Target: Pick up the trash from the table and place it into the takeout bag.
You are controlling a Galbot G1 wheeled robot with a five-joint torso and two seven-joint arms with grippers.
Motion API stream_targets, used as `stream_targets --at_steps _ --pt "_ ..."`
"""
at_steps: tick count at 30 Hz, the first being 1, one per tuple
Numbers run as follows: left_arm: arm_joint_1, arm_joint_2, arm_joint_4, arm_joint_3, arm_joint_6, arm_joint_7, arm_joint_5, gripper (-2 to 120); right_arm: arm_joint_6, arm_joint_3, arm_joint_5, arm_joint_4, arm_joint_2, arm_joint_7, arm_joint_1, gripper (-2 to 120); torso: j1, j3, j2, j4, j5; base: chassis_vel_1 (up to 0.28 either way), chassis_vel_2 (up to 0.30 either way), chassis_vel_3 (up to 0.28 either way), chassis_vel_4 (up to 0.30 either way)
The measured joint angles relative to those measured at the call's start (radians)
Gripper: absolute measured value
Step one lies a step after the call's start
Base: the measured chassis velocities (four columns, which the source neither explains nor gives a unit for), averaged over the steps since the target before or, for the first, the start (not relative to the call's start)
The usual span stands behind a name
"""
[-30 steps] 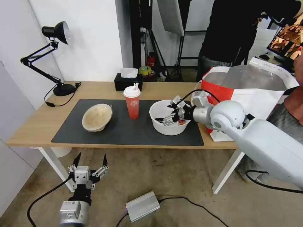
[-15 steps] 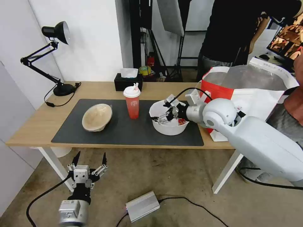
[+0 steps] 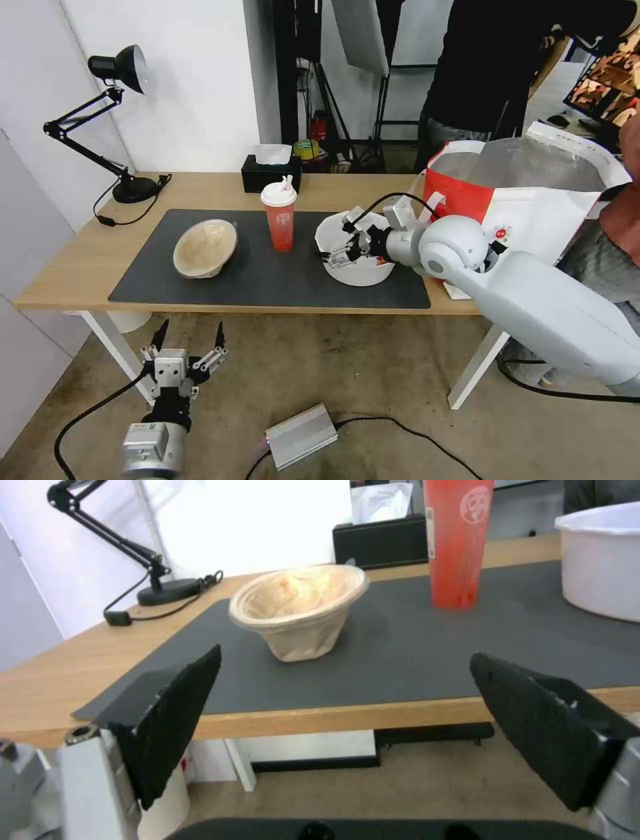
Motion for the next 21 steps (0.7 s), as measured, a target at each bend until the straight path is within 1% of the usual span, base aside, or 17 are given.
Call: stream_targets --at_steps 7,21 --pt "0.000 0.000 0.000 0.002 0.001 0.000 0.000 100 0.000 -0.009 0.015 0.004 0.000 0.029 -0.009 100 0.000 0.000 0.000 0.0000 0.0000 0.000 0.000 0.000 0.000" --pt "0.001 0.000 0.000 0.002 0.001 0.000 0.000 100 0.000 -0.013 0.019 -0.007 0.000 0.055 -0.030 100 0.000 0.000 0.000 0.0000 0.0000 0.000 0.000 0.000 0.000"
